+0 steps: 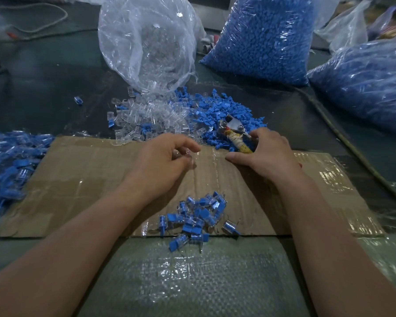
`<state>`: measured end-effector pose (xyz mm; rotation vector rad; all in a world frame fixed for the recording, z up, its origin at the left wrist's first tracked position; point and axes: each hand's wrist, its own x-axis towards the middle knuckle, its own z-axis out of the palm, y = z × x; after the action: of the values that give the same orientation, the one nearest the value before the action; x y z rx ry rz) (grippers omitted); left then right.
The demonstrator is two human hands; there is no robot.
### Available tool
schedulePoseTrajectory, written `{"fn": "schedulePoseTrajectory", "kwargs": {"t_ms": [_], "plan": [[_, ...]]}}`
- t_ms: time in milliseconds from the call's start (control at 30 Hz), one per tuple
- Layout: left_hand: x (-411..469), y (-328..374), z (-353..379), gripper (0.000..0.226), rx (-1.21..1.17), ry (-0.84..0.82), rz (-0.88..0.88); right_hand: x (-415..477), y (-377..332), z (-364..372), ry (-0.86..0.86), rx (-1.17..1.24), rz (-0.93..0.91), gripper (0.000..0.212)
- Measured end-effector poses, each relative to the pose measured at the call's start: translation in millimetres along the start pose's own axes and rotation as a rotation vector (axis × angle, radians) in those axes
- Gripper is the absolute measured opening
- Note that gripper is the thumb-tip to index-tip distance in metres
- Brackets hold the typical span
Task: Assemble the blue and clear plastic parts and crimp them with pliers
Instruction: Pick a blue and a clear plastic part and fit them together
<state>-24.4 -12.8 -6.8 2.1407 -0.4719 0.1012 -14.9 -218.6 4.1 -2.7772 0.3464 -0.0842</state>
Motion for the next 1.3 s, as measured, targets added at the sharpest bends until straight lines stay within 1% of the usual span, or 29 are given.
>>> {"fn": "schedulePoseTrajectory", "kwargs": {"t_ms": [233, 333, 433, 500, 567, 600, 667, 767, 900, 1033, 1133, 1200, 1300], "plan": [[0, 1, -1, 0.042, -0.062, 0.044, -0.031, 0, -1, -4, -0.019, 0.009, -0.019, 0.086], [-1, 2, -2, 0.042, -0.077, 0.049, -0.034, -2, -1, -3, 0.017, 0.023, -0.033, 0.082], [-1, 1, -2, 0.039, -0.087, 0.064, -0.031, -4, -5, -3, 0.141, 0.066, -0.122, 0.067], [0, 0, -3, 0.034, -0.041, 0.065, -0.04, -7, -10, -3, 0.235, 0.105, -0.237, 0.048], [1, -1, -2, 0.035, -0.006, 0.067, -0.059, -9, -16, -1, 0.274, 0.098, -0.337, 0.033], [2, -1, -2, 0.032, -0.001, 0.073, -0.067, -9, -18, 1, 0.261, 0.071, -0.368, 0.03], [2, 0, -3, 0.027, 0.028, 0.091, -0.058, -8, -21, 5, 0.19, -0.021, -0.386, 0.031], [1, 1, -3, 0.029, 0.094, 0.095, -0.016, -3, -22, 11, 0.1, -0.132, -0.358, 0.035], [2, 1, -2, 0.034, 0.06, 0.106, -0.035, -1, -24, 13, 0.085, -0.14, -0.36, 0.028], [2, 1, -1, 0.034, -0.109, 0.116, -0.083, -2, -24, 13, 0.1, -0.115, -0.389, 0.02], [2, 0, -3, 0.02, -0.228, 0.123, -0.122, -2, -24, 12, 0.102, -0.096, -0.405, 0.016], [3, -1, -3, 0.024, -0.258, 0.118, -0.131, -3, -25, 10, 0.135, -0.016, -0.419, 0.012], [2, -1, -2, 0.026, -0.271, 0.102, -0.127, -14, -30, 5, 0.211, 0.201, -0.429, 0.008]]}}
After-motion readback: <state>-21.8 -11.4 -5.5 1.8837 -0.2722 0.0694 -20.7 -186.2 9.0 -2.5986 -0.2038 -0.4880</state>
